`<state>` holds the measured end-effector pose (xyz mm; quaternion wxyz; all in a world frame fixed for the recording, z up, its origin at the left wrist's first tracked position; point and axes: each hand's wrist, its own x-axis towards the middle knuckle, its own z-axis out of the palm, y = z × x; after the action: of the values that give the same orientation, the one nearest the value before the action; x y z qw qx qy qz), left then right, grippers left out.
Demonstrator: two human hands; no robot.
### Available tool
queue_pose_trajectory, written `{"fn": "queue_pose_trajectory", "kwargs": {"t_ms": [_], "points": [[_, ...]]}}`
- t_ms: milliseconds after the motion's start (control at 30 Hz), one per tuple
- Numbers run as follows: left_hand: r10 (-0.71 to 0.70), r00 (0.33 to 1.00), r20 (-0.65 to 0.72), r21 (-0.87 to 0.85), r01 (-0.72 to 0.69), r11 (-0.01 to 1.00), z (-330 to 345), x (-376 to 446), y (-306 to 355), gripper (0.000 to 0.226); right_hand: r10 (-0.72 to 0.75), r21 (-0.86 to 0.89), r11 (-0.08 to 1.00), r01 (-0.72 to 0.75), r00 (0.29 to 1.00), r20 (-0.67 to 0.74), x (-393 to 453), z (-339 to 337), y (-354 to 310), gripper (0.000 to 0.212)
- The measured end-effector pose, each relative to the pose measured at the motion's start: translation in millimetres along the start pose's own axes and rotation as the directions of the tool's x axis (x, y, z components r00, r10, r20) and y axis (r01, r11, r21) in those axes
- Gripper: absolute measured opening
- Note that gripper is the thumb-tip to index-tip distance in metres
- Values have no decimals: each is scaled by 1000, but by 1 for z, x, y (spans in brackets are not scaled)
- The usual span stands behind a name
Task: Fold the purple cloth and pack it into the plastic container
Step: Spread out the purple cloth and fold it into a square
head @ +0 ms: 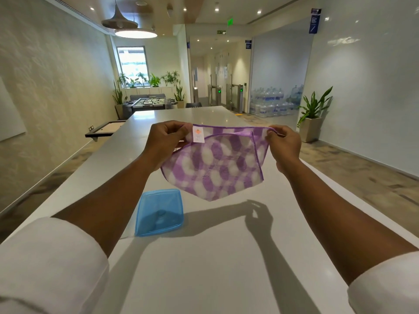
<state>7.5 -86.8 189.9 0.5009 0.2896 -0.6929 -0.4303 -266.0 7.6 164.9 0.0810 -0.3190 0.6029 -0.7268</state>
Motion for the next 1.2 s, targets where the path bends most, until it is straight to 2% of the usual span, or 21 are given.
{"fn": "queue_pose_trajectory", "kwargs": {"t_ms": [67, 167, 233, 300, 433, 667, 833, 933, 1033, 1100, 1133, 1200], "points": [[-40, 998, 55, -3, 40, 999, 0, 1, 3, 17, 67, 71, 995, -68, 998, 17, -1, 1, -2, 15], [-192, 963, 189, -63, 206, 976, 2, 1, 4, 24, 226, 265, 935, -237, 971, 72, 0, 2, -6, 20], [-241, 947, 214, -9, 248, 969, 4, 0, 3, 24, 251, 256, 927, -274, 961, 120, 0, 2, -7, 23], [-257, 936, 239, 24, 258, 966, 6, -1, 1, 26, 245, 228, 933, -277, 956, 162, -1, 3, -6, 21], [-268, 938, 222, -103, 296, 950, 9, -2, -2, 29, 222, 69, 970, -235, 963, 154, -5, 7, -2, 15], [-168, 978, 119, 175, 146, 974, 5, -1, -10, 32, 82, -159, 985, -62, 990, 117, -5, 0, 3, 8], [-84, 996, 38, 224, 73, 972, 0, 1, -7, 26, 73, -123, 991, -53, 982, 172, -6, -8, -2, 13], [-138, 986, 99, 127, 125, 984, -3, 0, -4, 29, 77, -72, 995, -67, 986, 147, -8, -7, -8, 13], [-199, 941, 273, 25, 200, 980, -8, 0, -2, 28, 142, -47, 990, -136, 981, 133, -9, -7, -21, 11], [-280, 866, 414, 3, 306, 952, -12, 4, 1, 34, 287, 11, 954, -300, 923, 256, -9, -11, -33, 6], [-323, 823, 467, 10, 361, 933, -14, 6, 3, 39, 342, 8, 927, -374, 857, 386, -10, -15, -39, 10], [-376, 761, 529, 17, 433, 901, -17, 10, 4, 40, 371, -70, 903, -424, 688, 624, -10, -21, -50, 9]]}}
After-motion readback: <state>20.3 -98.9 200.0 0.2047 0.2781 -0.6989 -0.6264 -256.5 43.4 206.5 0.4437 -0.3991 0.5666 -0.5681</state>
